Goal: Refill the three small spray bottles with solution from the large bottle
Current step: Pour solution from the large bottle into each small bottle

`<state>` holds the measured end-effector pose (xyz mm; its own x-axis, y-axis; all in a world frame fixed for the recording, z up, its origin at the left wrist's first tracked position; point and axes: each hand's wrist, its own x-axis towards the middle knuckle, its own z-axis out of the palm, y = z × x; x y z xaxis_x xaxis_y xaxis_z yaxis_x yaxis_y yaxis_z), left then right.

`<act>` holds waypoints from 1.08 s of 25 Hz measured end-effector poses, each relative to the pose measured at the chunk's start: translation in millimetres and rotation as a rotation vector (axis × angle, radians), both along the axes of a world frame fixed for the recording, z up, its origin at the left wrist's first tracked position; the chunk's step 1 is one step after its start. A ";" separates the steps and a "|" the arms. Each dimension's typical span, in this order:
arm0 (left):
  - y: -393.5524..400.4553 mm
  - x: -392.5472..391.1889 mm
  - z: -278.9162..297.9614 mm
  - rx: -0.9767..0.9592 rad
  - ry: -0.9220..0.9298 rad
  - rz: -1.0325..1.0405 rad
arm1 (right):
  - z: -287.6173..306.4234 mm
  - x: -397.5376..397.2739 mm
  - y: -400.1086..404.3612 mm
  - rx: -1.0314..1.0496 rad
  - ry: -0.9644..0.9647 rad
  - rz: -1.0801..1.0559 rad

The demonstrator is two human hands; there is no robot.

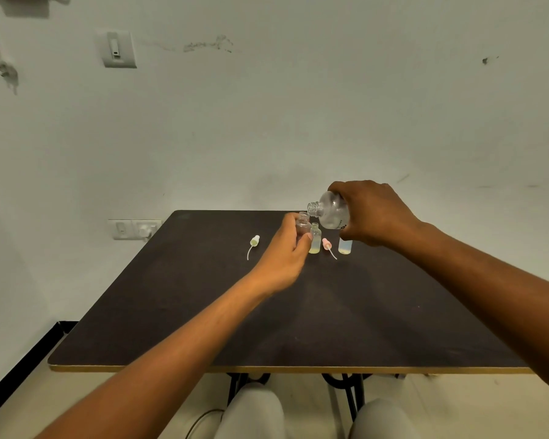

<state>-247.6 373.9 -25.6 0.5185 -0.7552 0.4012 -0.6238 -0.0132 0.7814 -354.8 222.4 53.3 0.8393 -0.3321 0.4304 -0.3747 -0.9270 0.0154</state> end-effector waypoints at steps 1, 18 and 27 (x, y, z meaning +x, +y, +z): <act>-0.2 -0.7 -0.1 0.007 0.001 0.003 | 1.1 0.9 -0.7 -0.033 0.009 -0.007; -3.5 -2.2 2.5 0.043 0.042 0.031 | 14.7 5.0 -0.5 -0.280 0.046 -0.019; -6.0 -2.3 1.9 0.049 0.037 0.030 | 19.3 5.3 -0.3 -0.352 0.074 -0.036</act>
